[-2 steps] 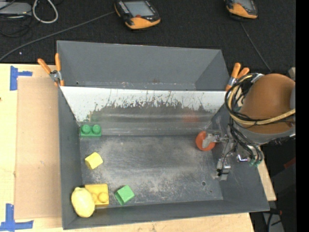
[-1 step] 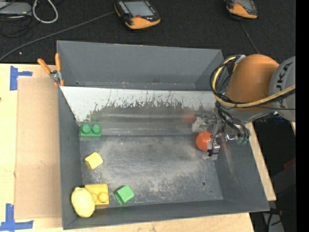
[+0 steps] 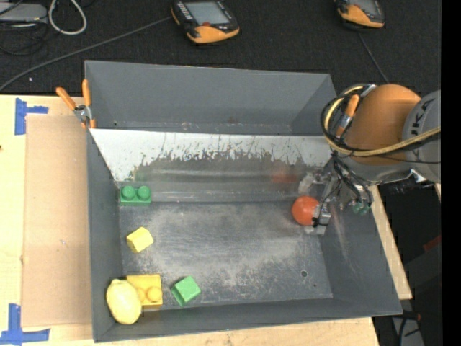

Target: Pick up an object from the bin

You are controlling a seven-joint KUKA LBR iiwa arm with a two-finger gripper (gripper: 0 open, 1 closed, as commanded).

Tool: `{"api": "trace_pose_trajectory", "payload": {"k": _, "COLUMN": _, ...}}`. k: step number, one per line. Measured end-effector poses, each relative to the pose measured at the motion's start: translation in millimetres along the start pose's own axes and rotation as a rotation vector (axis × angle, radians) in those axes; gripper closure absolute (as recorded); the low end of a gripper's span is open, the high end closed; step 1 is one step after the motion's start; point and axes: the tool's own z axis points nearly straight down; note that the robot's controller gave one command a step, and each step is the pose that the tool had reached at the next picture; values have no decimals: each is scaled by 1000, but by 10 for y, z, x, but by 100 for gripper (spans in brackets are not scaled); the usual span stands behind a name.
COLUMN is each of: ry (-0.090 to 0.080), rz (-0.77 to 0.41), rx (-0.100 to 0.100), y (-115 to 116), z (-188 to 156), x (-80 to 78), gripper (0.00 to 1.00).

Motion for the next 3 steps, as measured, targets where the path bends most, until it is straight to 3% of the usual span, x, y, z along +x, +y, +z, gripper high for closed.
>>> {"api": "trace_pose_trajectory", "payload": {"k": 1, "ry": 1, "rz": -39, "rx": 0, "y": 38, "z": -466, "x": 3, "gripper": 0}}
{"api": "trace_pose_trajectory", "payload": {"k": 2, "ry": 0, "rz": 5, "rx": 0, "y": -59, "z": -727, "x": 7, "gripper": 0}}
{"api": "trace_pose_trajectory", "payload": {"k": 3, "ry": 0, "rz": 187, "rx": -1, "y": 27, "z": -435, "x": 175, "gripper": 0}}
